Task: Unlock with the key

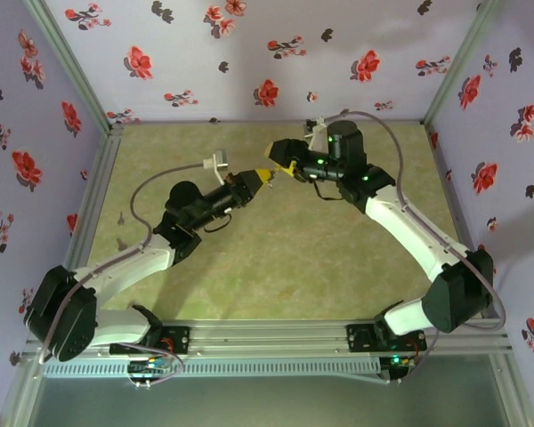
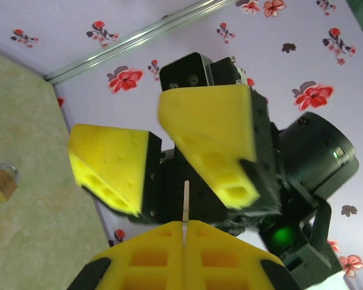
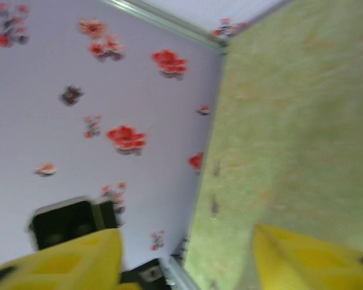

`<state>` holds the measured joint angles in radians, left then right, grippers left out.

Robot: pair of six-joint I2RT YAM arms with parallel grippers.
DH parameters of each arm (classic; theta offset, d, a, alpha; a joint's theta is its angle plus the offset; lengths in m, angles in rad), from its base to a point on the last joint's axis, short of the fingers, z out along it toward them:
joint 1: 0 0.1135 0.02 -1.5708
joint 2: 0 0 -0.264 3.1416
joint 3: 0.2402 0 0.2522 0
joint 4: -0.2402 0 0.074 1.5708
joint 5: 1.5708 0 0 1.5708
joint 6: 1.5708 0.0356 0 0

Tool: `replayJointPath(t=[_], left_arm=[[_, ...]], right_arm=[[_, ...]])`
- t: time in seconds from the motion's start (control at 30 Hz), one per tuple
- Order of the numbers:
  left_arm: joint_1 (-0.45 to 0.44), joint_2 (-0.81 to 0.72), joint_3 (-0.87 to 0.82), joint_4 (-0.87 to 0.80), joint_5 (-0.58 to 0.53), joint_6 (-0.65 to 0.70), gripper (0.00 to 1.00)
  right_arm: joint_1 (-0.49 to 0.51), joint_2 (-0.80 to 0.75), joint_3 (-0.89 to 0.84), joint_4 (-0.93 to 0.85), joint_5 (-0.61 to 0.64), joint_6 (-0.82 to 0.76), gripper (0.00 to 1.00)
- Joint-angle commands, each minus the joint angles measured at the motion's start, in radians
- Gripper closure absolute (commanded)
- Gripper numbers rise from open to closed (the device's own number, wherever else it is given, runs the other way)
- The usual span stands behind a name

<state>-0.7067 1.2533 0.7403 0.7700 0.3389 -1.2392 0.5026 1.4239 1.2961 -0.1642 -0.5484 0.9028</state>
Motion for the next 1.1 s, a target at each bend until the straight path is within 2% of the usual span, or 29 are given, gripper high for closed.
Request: replayJointPath(t=[0.0, 0.07, 0.13, 0.23, 0.3, 0.37, 0.5, 0.77, 1.07], left_arm=[[0.002, -0.069, -0.019, -0.056, -0.073, 0.094, 1.0], [0.001, -0.086, -0.032, -0.049, -0.11, 0.122, 1.0], [-0.001, -0.091, -0.042, -0.028, -0.126, 0.147, 1.0], [-0.013, -0.086, -0.047, 0.007, -0.133, 0.195, 1.0], [-0.018, -0.081, -0.048, 0.016, -0.135, 0.224, 1.0], [-0.021, -0.072, -0.049, 0.025, -0.144, 0.247, 1.0], [-0.027, -0.043, -0.063, 0.104, -0.158, 0.278, 1.0], [-0.041, 0.037, -0.067, 0.218, -0.159, 0.31, 1.0], [-0.068, 0.132, -0.078, 0.354, -0.183, 0.354, 1.0]], right_arm=[[-0.078, 0.016, 0.098, -0.344, 0.15, -0.185, 0.28], [-0.151, 0.054, 0.142, -0.533, 0.235, -0.28, 0.25], [-0.217, 0.094, 0.161, -0.649, 0.3, -0.329, 0.22], [-0.331, 0.156, 0.143, -0.69, 0.31, -0.346, 0.22], [-0.372, 0.202, 0.164, -0.708, 0.354, -0.387, 0.22], [-0.387, 0.273, 0.223, -0.738, 0.45, -0.458, 0.22], [-0.408, 0.45, 0.367, -0.788, 0.528, -0.503, 0.21], [-0.415, 0.782, 0.698, -0.842, 0.577, -0.468, 0.22], [-0.42, 0.981, 0.903, -0.827, 0.567, -0.375, 0.26]])
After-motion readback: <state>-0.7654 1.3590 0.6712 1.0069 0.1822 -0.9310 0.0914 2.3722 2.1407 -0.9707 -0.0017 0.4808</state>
